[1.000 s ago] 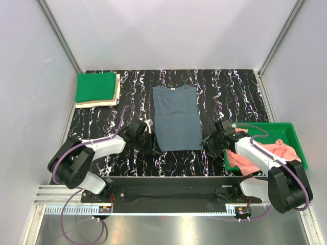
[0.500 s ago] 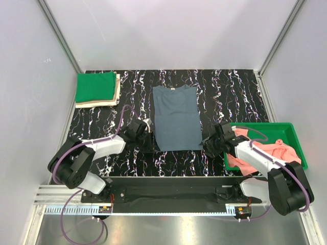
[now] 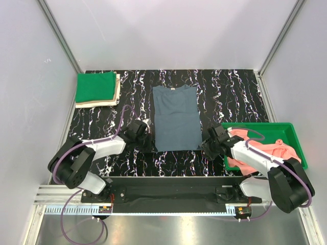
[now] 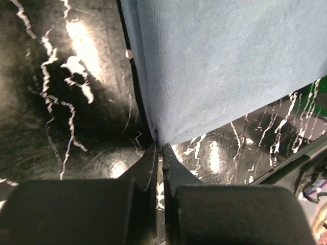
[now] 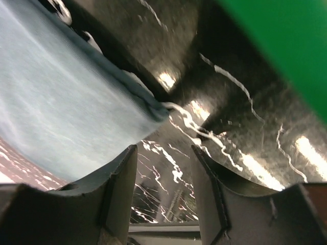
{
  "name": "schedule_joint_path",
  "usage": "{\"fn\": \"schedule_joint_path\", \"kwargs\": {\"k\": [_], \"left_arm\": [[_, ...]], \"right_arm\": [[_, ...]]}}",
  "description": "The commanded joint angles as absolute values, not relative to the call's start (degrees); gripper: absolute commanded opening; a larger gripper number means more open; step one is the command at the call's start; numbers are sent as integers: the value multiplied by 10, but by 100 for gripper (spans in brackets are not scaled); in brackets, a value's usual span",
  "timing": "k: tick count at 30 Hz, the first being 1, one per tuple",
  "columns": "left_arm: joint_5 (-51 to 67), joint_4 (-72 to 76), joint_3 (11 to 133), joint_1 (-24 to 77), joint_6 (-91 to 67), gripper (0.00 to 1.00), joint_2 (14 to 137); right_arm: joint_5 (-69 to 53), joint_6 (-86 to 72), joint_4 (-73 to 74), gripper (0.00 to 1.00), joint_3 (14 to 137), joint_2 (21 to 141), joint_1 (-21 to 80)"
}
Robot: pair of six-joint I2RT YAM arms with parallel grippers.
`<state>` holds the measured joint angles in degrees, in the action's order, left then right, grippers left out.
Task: Fold and stack the t-shirts
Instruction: Fold the tshirt
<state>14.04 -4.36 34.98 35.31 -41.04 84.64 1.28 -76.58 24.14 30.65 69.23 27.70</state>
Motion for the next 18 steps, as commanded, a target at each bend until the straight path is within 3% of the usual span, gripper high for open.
{"fn": "schedule_joint_path", "kwargs": {"k": [1, 12, 13, 15, 18], "left_arm": [[91, -77, 326, 355, -388, 0, 816], [83, -106, 333, 355, -379, 0, 790], [81, -106, 331, 355, -380, 3, 788], [73, -105, 329, 355, -381, 27, 777], [72, -108, 330, 356, -380, 35, 768]], "right_arm": [[65, -823, 261, 53, 309, 693, 319], [102, -831, 252, 52, 317, 700, 338], [102, -832, 252, 52, 314, 699, 338], [104, -839, 252, 52, 307, 700, 338], [111, -837, 251, 52, 305, 703, 338]]}}
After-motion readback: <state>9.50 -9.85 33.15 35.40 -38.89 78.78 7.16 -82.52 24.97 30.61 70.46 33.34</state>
